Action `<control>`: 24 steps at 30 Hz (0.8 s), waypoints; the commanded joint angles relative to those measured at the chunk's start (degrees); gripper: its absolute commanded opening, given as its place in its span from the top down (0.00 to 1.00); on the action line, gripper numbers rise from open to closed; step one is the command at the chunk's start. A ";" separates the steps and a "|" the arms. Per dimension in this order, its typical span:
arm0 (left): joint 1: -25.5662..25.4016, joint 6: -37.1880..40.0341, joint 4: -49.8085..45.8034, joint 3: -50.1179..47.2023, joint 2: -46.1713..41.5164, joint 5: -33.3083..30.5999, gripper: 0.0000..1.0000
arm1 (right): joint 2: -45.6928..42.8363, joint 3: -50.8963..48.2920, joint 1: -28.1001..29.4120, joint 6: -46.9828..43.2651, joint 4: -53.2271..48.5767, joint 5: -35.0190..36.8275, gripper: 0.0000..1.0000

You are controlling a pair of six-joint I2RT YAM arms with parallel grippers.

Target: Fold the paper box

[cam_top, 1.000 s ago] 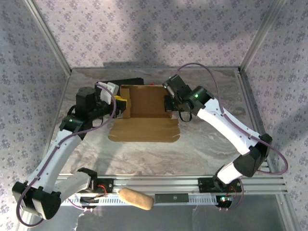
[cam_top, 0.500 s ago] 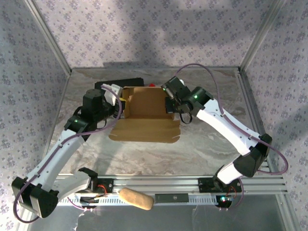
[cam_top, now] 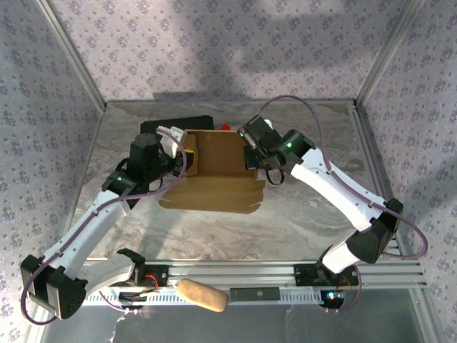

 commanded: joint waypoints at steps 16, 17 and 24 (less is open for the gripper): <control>-0.90 -0.27 3.33 -0.91 0.27 5.74 0.56 | -2.00 2.68 1.19 0.30 3.85 -4.74 1.00; -0.70 -0.50 3.34 -0.91 0.48 6.21 0.54 | -2.07 2.68 1.24 0.31 3.85 -4.87 1.00; 2.41 -2.56 5.02 -1.79 0.41 11.59 0.72 | -2.30 2.51 0.98 0.22 4.58 -5.95 1.00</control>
